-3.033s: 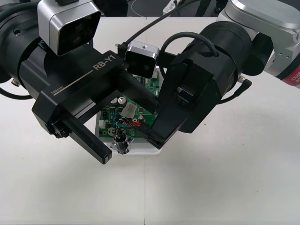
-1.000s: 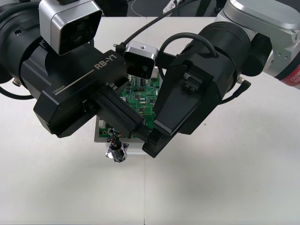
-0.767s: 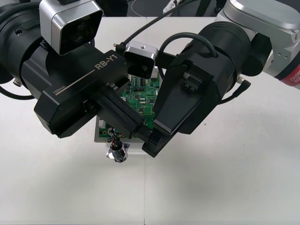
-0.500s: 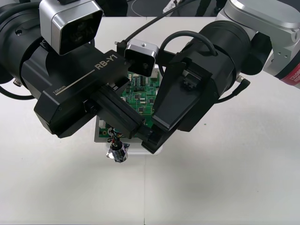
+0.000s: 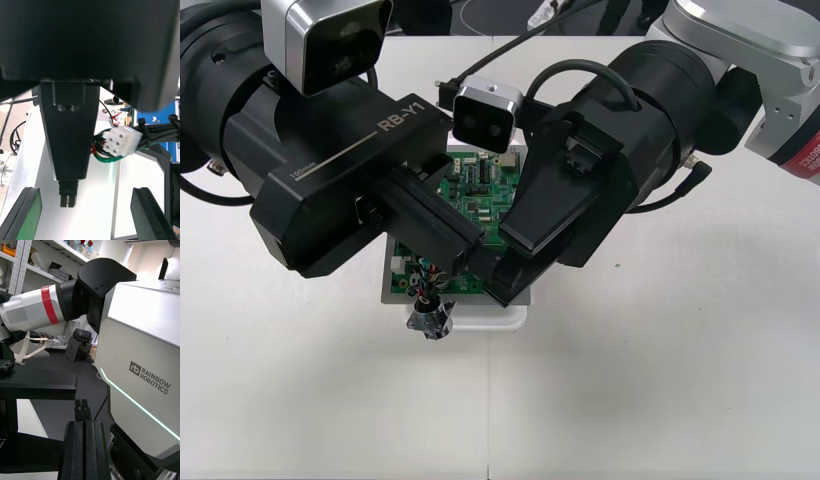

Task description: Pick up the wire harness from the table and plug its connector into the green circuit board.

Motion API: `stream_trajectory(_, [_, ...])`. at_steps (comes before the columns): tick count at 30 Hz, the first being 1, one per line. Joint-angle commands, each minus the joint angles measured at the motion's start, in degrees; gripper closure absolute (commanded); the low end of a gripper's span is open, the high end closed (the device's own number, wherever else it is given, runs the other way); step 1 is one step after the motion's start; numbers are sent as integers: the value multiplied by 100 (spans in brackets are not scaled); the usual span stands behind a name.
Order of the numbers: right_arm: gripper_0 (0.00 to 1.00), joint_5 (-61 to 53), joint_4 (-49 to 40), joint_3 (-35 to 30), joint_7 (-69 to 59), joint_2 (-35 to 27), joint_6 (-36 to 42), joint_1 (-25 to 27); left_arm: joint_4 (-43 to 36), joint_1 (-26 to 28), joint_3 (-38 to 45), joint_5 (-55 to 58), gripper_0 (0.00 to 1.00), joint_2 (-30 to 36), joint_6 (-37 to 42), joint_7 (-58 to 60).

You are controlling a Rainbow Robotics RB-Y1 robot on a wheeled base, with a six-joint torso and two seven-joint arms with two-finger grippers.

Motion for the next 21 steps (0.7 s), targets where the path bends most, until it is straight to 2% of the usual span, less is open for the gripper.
stream_trajectory(1, [31,16,-1,-186,322,-258,5,-138,43,-210,-37,239,100,303,-103,-81])
stream_trajectory(21, [31,16,175,-503,322,-1041,5,187,114,203,78,705,100,927,-385,-406])
